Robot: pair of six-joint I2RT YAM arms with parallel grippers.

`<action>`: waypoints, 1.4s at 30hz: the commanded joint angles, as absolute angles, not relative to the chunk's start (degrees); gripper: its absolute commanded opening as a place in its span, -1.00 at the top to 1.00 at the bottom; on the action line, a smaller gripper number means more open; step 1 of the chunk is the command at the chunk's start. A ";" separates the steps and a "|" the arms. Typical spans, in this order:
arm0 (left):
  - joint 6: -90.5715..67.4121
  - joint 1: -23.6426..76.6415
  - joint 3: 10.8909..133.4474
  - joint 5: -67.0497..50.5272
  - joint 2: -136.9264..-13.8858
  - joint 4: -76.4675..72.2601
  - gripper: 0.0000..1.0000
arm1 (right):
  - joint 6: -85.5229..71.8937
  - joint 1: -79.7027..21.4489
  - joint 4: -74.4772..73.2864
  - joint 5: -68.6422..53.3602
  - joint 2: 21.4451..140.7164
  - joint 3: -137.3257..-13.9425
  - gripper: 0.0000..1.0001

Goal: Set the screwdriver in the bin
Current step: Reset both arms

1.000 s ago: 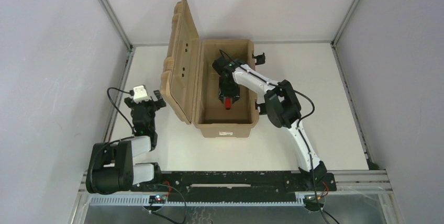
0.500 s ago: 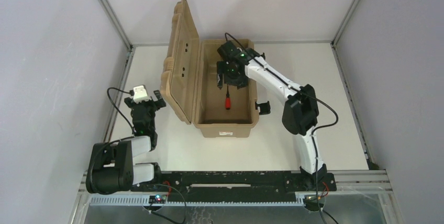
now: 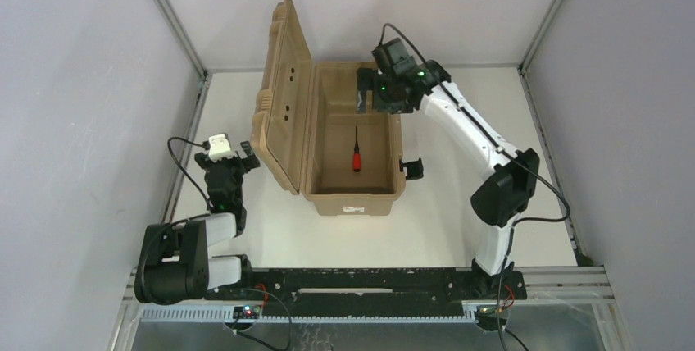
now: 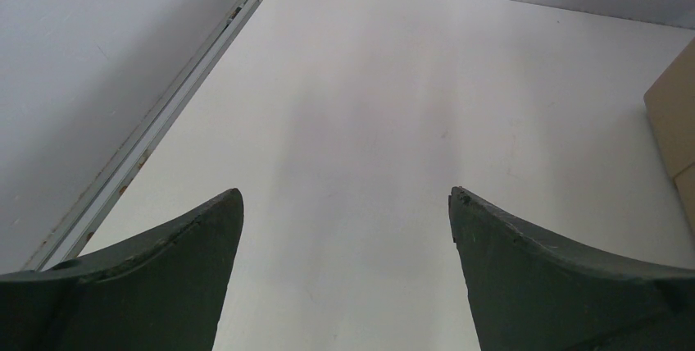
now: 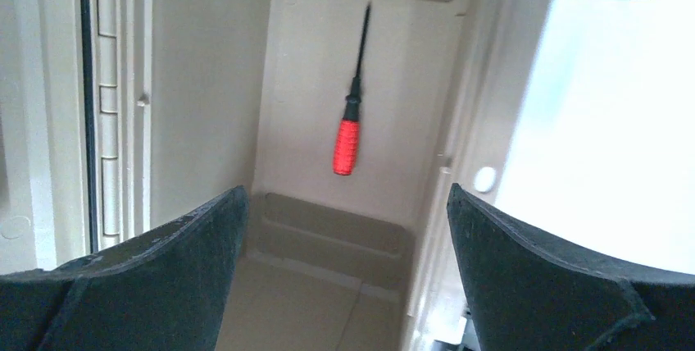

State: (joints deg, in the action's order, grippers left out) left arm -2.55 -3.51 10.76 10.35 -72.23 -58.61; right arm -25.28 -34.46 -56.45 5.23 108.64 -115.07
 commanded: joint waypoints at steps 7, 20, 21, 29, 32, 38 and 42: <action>-1.67 -3.62 11.08 10.40 -71.94 -60.29 -1.00 | -18.74 -25.68 -47.01 5.74 95.58 -103.89 -0.99; -1.71 -3.60 11.09 10.40 -71.99 -60.29 -1.00 | -14.46 -16.54 -32.18 4.83 81.37 -81.74 -0.99; -1.75 -3.60 11.08 10.44 -72.01 -60.29 -1.00 | -14.35 -15.81 -31.30 4.45 80.64 -80.46 -0.99; -1.76 -3.63 11.12 10.41 -72.07 -60.29 -1.00 | -12.91 -11.48 -25.78 3.57 76.87 -71.24 -0.99; -1.75 -3.60 11.08 10.42 -72.05 -60.29 -1.00 | -12.24 -10.50 -22.88 3.24 76.18 -67.59 -0.99; -1.76 -3.63 11.00 10.41 -72.01 -60.27 -1.00 | -11.16 -9.28 -16.58 2.42 76.27 -60.07 -0.98; -1.74 -3.59 11.03 10.41 -72.01 -60.29 -1.00 | -9.97 -8.90 -11.88 2.63 76.56 -55.46 -0.98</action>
